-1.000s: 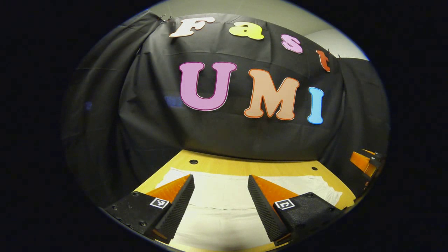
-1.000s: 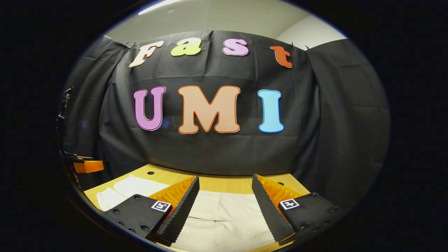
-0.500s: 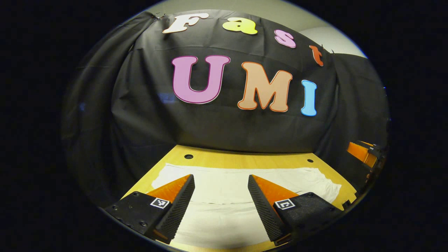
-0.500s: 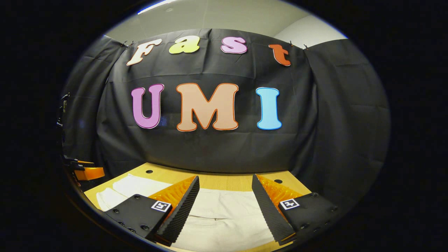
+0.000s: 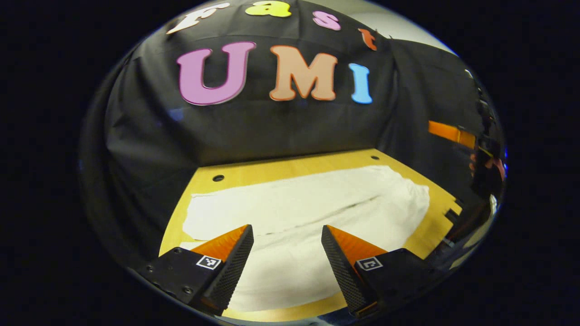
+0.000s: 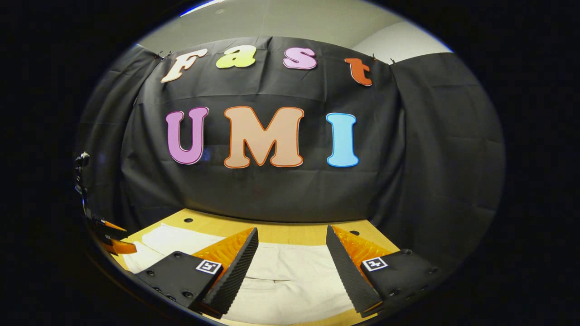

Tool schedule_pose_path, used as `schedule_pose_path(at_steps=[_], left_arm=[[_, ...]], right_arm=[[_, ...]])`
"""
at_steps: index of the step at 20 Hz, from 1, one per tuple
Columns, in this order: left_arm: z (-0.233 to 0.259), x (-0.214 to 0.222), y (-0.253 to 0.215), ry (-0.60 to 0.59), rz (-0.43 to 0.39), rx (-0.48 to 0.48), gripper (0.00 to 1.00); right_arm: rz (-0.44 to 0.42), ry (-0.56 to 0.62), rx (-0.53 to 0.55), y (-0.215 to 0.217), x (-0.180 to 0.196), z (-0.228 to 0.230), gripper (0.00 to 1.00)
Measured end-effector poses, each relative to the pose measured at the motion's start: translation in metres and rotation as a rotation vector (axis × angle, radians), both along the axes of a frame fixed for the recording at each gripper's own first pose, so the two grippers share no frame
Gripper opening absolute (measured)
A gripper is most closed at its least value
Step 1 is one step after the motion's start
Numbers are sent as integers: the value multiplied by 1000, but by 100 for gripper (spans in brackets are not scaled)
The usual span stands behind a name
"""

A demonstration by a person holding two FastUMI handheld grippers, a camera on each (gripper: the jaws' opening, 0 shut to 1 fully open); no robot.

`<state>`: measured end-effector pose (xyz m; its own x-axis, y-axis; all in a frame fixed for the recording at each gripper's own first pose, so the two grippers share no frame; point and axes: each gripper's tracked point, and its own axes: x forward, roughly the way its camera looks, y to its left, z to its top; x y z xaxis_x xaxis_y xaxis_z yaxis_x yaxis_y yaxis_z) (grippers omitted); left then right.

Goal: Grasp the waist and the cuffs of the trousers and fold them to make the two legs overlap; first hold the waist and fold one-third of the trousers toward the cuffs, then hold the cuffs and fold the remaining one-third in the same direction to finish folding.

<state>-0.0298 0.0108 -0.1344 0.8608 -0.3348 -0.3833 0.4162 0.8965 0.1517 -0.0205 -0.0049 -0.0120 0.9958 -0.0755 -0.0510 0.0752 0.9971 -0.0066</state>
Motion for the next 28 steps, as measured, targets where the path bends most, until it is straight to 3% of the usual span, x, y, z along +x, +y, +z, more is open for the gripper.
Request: schedule_pose_path(at_steps=[5,10,16,24,28], left_arm=[[-60,-40,30,213,-225,194,89],[-103,-62,85,381,-350,397,86],[-140,-73,146,564,-397,569,80],[-159,-78,160,680,-498,686,78],[-160,-76,162,680,-541,762,76]], right_arm=[[-42,31,-11,-10,-11,-13,97],[-76,72,-23,-21,-22,-28,98],[-123,108,-47,-34,-27,-41,98],[-140,158,-62,-40,-17,-55,97],[-115,182,-94,-42,-7,-58,97]])
